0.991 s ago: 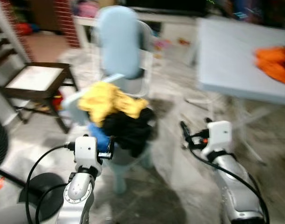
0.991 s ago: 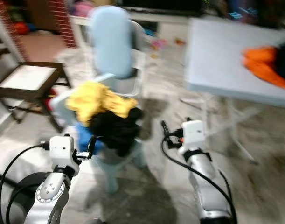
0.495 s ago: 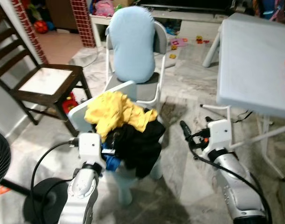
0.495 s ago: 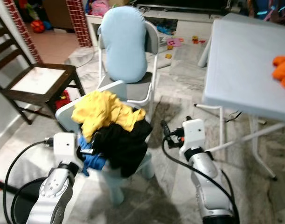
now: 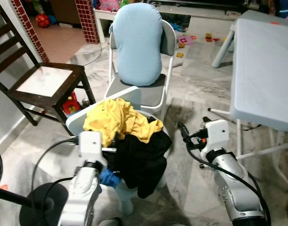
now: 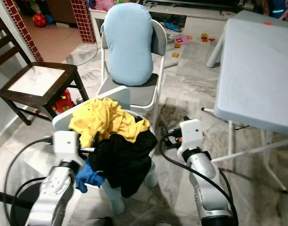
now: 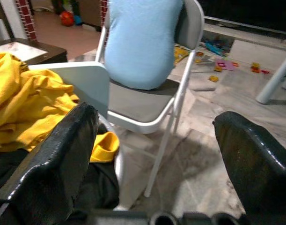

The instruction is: Hang hanger

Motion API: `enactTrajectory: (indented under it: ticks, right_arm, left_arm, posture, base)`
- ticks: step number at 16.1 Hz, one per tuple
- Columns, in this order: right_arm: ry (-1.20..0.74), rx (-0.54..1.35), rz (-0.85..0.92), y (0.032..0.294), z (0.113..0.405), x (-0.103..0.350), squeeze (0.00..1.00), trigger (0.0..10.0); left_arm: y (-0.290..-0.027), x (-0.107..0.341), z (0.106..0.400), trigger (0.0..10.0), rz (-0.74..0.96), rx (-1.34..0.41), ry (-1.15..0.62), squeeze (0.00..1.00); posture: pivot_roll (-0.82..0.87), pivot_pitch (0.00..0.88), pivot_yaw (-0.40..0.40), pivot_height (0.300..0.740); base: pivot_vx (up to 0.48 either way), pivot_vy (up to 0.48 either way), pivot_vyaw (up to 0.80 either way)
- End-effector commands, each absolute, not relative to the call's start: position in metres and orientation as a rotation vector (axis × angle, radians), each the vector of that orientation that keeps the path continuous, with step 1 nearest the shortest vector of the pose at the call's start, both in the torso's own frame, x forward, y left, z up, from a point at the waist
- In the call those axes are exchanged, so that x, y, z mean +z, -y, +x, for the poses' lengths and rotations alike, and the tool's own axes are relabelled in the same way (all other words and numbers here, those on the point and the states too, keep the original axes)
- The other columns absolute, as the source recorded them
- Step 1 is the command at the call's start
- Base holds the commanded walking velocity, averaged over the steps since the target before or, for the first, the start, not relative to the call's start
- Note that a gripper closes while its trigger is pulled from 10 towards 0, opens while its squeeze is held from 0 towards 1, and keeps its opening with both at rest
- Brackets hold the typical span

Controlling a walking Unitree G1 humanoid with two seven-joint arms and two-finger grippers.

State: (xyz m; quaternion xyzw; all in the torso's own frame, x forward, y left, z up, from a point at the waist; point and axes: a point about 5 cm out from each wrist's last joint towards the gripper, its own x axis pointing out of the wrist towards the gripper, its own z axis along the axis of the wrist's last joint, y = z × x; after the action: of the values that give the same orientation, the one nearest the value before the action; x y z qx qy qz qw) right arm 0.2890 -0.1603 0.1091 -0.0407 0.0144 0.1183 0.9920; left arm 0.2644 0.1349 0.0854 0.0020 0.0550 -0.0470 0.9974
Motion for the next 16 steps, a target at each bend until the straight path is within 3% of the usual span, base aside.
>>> enactTrajectory:
  ticks: [1, 7, 12, 14, 15, 16]
  right_arm:
    - [-0.029, 0.262, -0.083, 0.154, 0.289, 0.110, 0.00, 10.0]
    - [-0.030, 0.287, -0.087, 0.149, 0.286, 0.113, 0.00, 10.0]
    - [-0.018, 0.345, -0.096, 0.136, 0.287, 0.117, 0.00, 10.0]
    - [-0.021, 0.348, -0.099, 0.135, 0.288, 0.118, 0.00, 10.0]
    - [-0.021, 0.349, -0.101, 0.135, 0.287, 0.118, 0.00, 10.0]
    - [-0.021, 0.346, -0.110, 0.137, 0.286, 0.118, 0.00, 10.0]
  left_arm:
    - [-0.138, 0.077, 0.267, 10.0, 0.025, -0.109, -0.173, 0.00]
    - [-0.142, 0.086, 0.292, 10.0, -0.021, -0.159, -0.183, 0.00]
    - [-0.130, 0.085, 0.317, 10.0, 0.027, -0.282, -0.223, 0.00]
    - [-0.127, 0.067, 0.323, 10.0, 0.089, -0.281, -0.315, 0.00]
    - [-0.127, 0.064, 0.323, 4.2, 0.096, -0.277, -0.325, 0.00]
    - [-0.126, 0.058, 0.321, 1.0, 0.104, -0.279, -0.329, 0.00]
  posture:
    - [0.02, 0.141, -0.046, 0.740]
    - [-0.01, 0.153, -0.045, 0.740]
    - [-0.02, 0.150, -0.052, 0.740]
    - [-0.03, 0.150, -0.047, 0.740]
    - [-0.04, 0.151, -0.043, 0.740]
    - [-0.04, 0.150, -0.041, 0.740]
  base:
    - [0.000, 0.000, 0.00]
    - [0.000, 0.000, 0.00]
    - [0.000, 0.000, 0.00]
    - [0.000, 0.000, 0.00]
    - [0.000, 0.000, 0.00]
    - [0.000, 0.000, 0.00]
